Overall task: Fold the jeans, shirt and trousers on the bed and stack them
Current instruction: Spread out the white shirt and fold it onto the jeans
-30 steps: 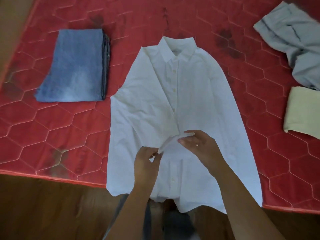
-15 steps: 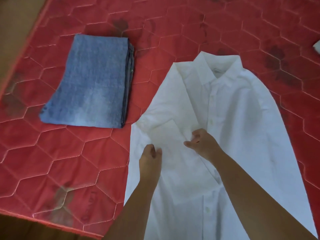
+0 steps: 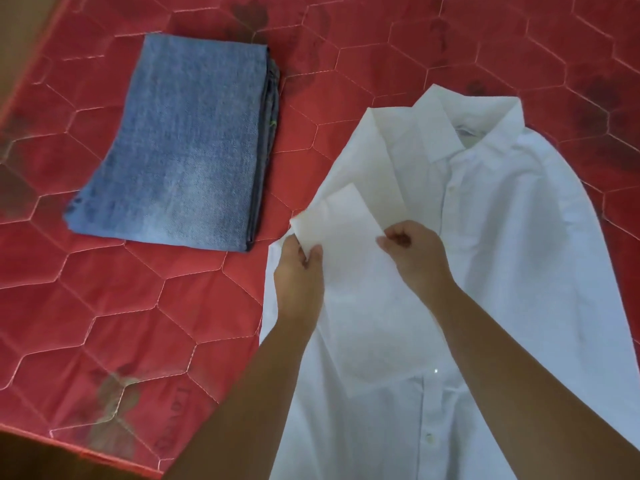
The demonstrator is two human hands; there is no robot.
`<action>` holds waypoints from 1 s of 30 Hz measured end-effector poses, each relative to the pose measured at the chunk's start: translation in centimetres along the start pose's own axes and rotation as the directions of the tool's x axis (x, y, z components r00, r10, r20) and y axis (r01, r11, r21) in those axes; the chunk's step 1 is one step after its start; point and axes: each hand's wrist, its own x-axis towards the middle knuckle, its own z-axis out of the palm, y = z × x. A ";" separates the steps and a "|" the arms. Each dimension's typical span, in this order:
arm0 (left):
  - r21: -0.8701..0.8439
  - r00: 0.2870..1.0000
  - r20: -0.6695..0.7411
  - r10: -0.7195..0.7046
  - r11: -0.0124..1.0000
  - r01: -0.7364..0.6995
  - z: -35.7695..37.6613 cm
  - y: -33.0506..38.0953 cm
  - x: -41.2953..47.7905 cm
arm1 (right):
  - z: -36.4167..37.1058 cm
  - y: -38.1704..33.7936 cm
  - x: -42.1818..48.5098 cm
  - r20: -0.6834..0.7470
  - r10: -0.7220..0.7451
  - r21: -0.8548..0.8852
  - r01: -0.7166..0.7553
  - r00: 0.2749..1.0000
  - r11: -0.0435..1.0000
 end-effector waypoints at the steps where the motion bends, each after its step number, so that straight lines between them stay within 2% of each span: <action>1: 0.063 1.000 -0.007 -0.005 0.998 0.005 0.1 0.2 0.7 | 0.2 -0.2 0.7 -0.008 -0.013 -0.016 0.013 1.000 1.000; 4: 0.227 0.997 -0.054 -0.048 0.972 0.059 0.5 0.3 1.3 | 0.7 0.5 1.5 -0.034 -0.037 -0.130 0.033 0.999 0.991; 5: 0.317 0.995 -0.094 0.012 0.948 0.019 0.4 0.2 0.9 | 0.8 0.8 1.1 -0.058 -0.042 -0.142 0.034 0.997 0.989; 7: 0.520 0.948 -0.131 0.290 0.834 -0.183 0.3 -0.9 -0.3 | 0.6 1.7 -0.9 -0.128 -0.166 -0.225 0.134 0.978 0.965; 9: 0.570 0.835 -0.042 0.548 0.700 -0.430 0.5 -2.6 -2.1 | 0.8 2.8 -3.8 -0.145 -0.393 -0.406 0.308 0.908 0.860; 10: 0.546 0.788 0.039 0.615 0.647 -0.532 0.7 -3.7 -3.4 | 1.1 3.5 -5.3 -0.111 -0.474 -0.450 0.381 0.874 0.808; 11: 0.506 0.762 0.121 0.636 0.621 -0.598 1.1 -4.7 -4.8 | 1.6 4.3 -6.8 -0.054 -0.520 -0.465 0.439 0.853 0.769; 13: 0.483 0.776 0.281 0.565 0.616 -0.623 1.6 -6.9 -7.8 | 2.7 6.3 -9.2 0.084 -0.549 -0.492 0.513 0.832 0.703; 14: 0.528 0.788 0.342 0.512 0.588 -0.612 1.8 -8.1 -9.0 | 3.1 7.5 -10.1 0.147 -0.534 -0.528 0.523 0.832 0.669; 16: 0.649 0.786 0.429 0.446 0.453 -0.611 1.6 -10.5 -10.4 | 2.8 10.1 -11.0 0.236 -0.492 -0.636 0.516 0.838 0.573; 18: 0.710 0.784 0.463 0.413 0.357 -0.607 0.8 -12.3 -10.8 | 1.2 12.1 -10.8 0.265 -0.449 -0.738 0.479 0.853 0.475; 20: 0.735 0.773 0.472 0.424 0.295 -0.610 0.1 -13.1 -10.9 | -0.7 13.3 -10.3 0.237 -0.416 -0.798 0.420 0.878 0.433; 22: 0.752 0.767 0.481 0.425 0.250 -0.610 -0.3 -13.3 -11.2 | -2.3 14.0 -10.1 0.215 -0.380 -0.818 0.379 0.899 0.434; 24: 0.765 0.784 0.471 0.404 0.255 -0.591 -0.7 -13.0 -11.5 | -3.7 14.3 -10.6 0.200 -0.372 -0.803 0.369 0.907 0.468; 27: 0.761 0.792 0.447 0.416 0.289 -0.581 -0.6 -11.9 -12.9 | -6.0 14.5 -13.1 0.076 -0.397 -0.715 0.328 0.915 0.618; 30: 0.663 0.741 0.474 0.476 0.361 -0.656 1.1 -9.9 -15.9 | -9.5 15.8 -17.2 -0.168 -0.328 -0.569 0.180 0.930 0.802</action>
